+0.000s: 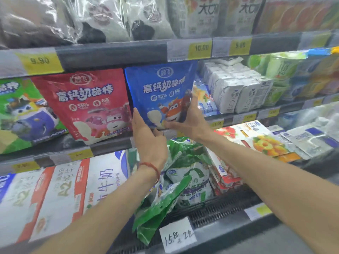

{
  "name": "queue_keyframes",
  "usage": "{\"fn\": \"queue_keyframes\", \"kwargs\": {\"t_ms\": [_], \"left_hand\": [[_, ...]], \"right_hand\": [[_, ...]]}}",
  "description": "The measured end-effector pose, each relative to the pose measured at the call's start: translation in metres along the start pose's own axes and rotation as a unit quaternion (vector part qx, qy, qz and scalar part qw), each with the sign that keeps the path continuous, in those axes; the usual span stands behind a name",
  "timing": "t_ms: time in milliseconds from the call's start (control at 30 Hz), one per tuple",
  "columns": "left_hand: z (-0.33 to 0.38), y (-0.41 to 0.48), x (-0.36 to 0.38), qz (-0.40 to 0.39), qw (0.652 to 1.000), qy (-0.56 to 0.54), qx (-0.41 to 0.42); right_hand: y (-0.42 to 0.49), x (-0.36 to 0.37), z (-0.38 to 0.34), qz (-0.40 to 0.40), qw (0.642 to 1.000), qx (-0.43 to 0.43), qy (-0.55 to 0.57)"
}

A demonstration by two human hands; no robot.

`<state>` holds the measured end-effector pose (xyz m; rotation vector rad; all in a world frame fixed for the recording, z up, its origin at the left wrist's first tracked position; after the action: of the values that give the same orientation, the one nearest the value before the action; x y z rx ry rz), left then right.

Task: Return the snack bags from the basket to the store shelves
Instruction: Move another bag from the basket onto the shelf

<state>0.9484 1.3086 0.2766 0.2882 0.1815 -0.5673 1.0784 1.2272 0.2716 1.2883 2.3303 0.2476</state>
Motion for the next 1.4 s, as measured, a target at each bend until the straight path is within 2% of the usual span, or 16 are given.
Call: {"fn": "queue_keyframes", "kwargs": {"t_ms": [200,333,467,567,767,1000,1267,1400], "left_hand": [[0.023,-0.008,-0.008,-0.016,0.996,0.016,-0.092],[0.033,-0.005,0.001,-0.063,0.991,0.003,-0.117],[0.038,0.007,0.008,-0.059,0.986,0.013,-0.155],[0.037,0.013,0.008,-0.067,0.987,-0.004,-0.149],[0.033,0.032,0.017,-0.039,0.987,0.034,-0.153],[0.039,0.045,0.026,-0.047,0.987,0.081,-0.133],[0.040,0.035,0.018,-0.042,0.986,0.083,-0.140],[0.042,0.026,0.015,-0.026,0.985,0.099,-0.137]], "right_hand": [[-0.013,0.003,-0.008,0.044,0.997,0.069,0.005],[-0.014,0.008,-0.010,0.071,0.992,0.103,-0.022],[-0.007,0.012,-0.011,0.078,0.989,0.118,-0.050],[0.000,0.014,-0.011,0.060,0.989,0.122,-0.058],[0.021,0.014,-0.008,0.034,0.989,0.113,-0.089],[0.049,0.018,-0.007,0.028,0.980,0.111,-0.163],[0.024,0.003,-0.018,0.000,0.984,0.123,-0.126],[0.013,-0.002,-0.035,0.057,0.990,0.099,-0.087]]}}
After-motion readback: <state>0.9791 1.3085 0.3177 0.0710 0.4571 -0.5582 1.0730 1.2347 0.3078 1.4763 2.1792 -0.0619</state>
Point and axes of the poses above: each hand's wrist, its own y-axis towards the middle knuckle, its own x-axis out of the palm, z = x × y, the point moved 1 cm from there along y, towards the middle knuckle, and after that the axes turned 4 degrees about -x, right-handed, at the moved point
